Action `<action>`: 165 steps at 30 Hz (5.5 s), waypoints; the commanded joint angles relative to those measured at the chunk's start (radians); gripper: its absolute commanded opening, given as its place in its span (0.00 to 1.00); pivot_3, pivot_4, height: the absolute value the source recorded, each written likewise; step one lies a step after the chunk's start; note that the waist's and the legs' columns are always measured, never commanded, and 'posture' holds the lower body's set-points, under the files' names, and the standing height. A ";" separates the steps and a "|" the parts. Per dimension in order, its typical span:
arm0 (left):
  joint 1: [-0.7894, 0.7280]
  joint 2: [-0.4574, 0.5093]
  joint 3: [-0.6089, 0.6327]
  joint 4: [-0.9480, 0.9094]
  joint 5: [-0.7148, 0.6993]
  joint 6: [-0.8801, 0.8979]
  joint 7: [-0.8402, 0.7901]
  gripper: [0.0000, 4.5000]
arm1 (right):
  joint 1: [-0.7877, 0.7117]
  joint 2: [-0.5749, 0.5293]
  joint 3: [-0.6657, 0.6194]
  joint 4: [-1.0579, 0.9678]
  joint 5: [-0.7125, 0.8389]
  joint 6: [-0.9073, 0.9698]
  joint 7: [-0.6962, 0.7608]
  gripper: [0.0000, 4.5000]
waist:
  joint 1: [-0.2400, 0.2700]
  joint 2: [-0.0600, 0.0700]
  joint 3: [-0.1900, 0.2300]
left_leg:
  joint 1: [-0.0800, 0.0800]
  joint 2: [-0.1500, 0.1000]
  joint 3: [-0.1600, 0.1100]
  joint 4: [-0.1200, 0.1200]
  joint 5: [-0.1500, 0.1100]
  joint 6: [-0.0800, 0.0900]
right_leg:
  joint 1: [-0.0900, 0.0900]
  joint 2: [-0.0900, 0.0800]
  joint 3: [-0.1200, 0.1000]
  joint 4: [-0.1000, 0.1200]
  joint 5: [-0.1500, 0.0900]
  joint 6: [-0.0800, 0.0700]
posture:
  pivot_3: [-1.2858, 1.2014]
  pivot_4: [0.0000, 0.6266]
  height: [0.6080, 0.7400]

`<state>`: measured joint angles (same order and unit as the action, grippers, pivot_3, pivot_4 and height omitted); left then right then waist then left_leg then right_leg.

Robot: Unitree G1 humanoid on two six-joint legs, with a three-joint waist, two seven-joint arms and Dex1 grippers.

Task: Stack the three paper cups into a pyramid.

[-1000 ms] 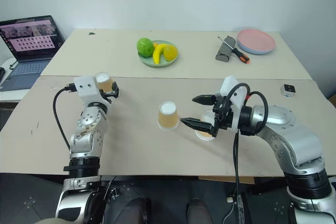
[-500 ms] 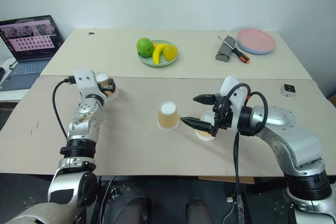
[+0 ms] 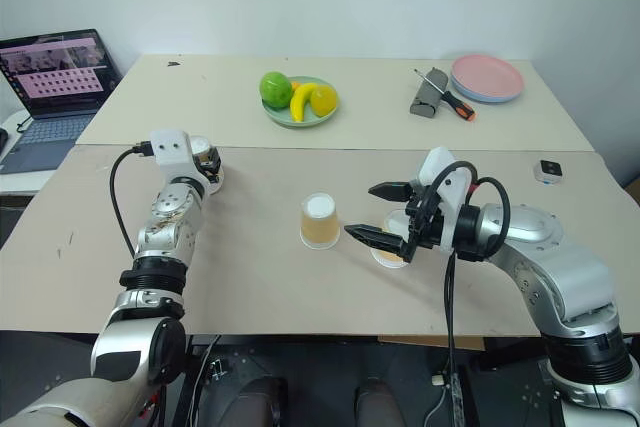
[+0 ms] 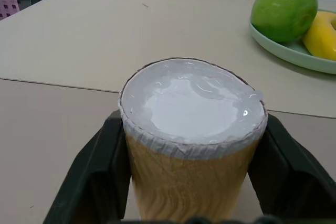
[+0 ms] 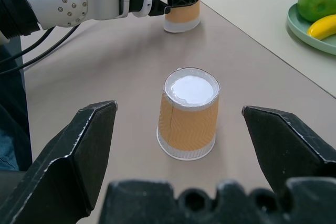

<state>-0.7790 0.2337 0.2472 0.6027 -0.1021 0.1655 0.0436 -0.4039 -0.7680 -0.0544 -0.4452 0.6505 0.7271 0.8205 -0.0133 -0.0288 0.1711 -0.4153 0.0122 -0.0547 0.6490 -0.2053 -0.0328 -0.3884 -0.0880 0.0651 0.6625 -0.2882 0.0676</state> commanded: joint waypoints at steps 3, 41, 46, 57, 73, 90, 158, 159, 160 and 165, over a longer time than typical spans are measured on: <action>-0.024 0.040 -0.026 -0.036 -0.008 -0.048 -0.082 0.55 | 0.003 -0.003 -0.036 -0.035 0.011 -0.007 -0.011 1.00 | 0.000 0.000 0.000 | 0.000 0.000 0.000 0.000 0.000 0.000 | 0.000 0.000 0.000 0.000 0.000 0.000 | 0.52 0.24 1.00; 0.283 0.323 -0.416 -0.522 -0.306 0.212 -1.373 0.55 | 0.085 -0.018 -0.078 -0.071 0.006 0.004 -0.081 1.00 | -0.013 0.001 0.000 | 0.001 0.002 0.000 -0.001 0.000 0.000 | 0.001 0.002 0.000 0.000 0.000 0.000 | 0.52 0.24 1.00; 0.301 0.293 -0.433 -0.537 -0.295 0.209 -1.362 0.55 | 0.081 -0.019 -0.080 -0.072 0.008 0.007 -0.084 1.00 | -0.009 0.001 0.000 | 0.001 0.002 0.000 -0.001 0.000 0.000 | 0.001 0.002 0.000 0.000 0.000 0.000 | 0.52 0.24 1.00; 0.274 0.226 -0.463 -0.490 -0.276 0.182 -1.361 0.55 | 0.101 -0.044 -0.115 -0.092 0.022 0.028 -0.089 1.00 | -0.001 0.001 0.000 | 0.001 0.001 0.001 -0.001 0.000 0.000 | 0.001 0.001 0.001 -0.001 0.000 0.000 | 0.52 0.24 1.00; 0.255 0.221 -0.483 -0.468 -0.293 0.209 -1.416 0.78 | 0.128 -0.050 -0.148 -0.120 0.025 0.053 -0.106 1.00 | -0.001 0.001 0.000 | 0.001 0.002 0.001 -0.001 0.000 0.000 | 0.001 0.001 0.000 -0.001 0.000 0.000 | 0.52 0.24 1.00; 0.266 0.312 -0.416 -0.609 -0.353 0.322 -1.394 0.99 | 0.107 -0.045 -0.132 -0.091 0.017 0.041 -0.088 1.00 | -0.005 0.001 0.000 | 0.001 0.002 0.000 -0.001 0.000 0.000 | 0.001 0.002 0.001 0.000 0.000 0.000 | 0.52 0.24 1.00; 0.346 0.627 -0.150 -1.004 -0.620 0.463 -1.224 0.99 | 0.100 -0.010 -0.055 0.386 -0.148 -0.211 0.237 1.00 | -0.028 0.001 0.000 | 0.003 0.003 0.002 -0.003 0.000 0.000 | 0.001 0.002 0.002 0.000 0.000 0.000 | 0.52 0.24 1.00; 0.346 0.628 -0.148 -1.003 -0.622 0.464 -1.222 0.99 | 0.098 -0.006 -0.049 0.385 -0.153 -0.214 0.235 1.00 | -0.028 0.001 0.000 | 0.003 0.003 0.002 -0.003 0.000 0.000 | 0.001 0.002 0.002 0.000 0.000 0.000 | 0.52 0.24 1.00; 0.346 0.630 -0.148 -1.002 -0.623 0.465 -1.220 0.99 | 0.095 -0.001 -0.043 0.387 -0.157 -0.217 0.231 1.00 | -0.029 0.001 0.000 | 0.003 0.003 0.002 -0.003 0.000 0.000 | 0.001 0.002 0.002 0.000 0.000 0.000 | 0.52 0.24 1.00; 0.345 0.631 -0.150 -1.006 -0.627 0.471 -1.211 0.99 | 0.067 0.027 -0.024 0.411 -0.185 -0.233 0.213 1.00 | -0.029 0.001 0.000 | 0.003 0.003 0.002 -0.003 0.000 0.000 | 0.001 0.002 0.002 0.000 0.000 0.000 | 0.52 0.24 1.00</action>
<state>-0.4179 0.8514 0.0631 -0.3771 -0.7094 0.6373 -1.1724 -0.3126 -0.7438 -0.0654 -0.0278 0.4711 0.5250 1.0379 -0.0421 -0.0277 0.1712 -0.4120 0.0151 -0.0525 0.6461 -0.2054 -0.0325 -0.3874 -0.0855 0.0675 0.6622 -0.2886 0.0678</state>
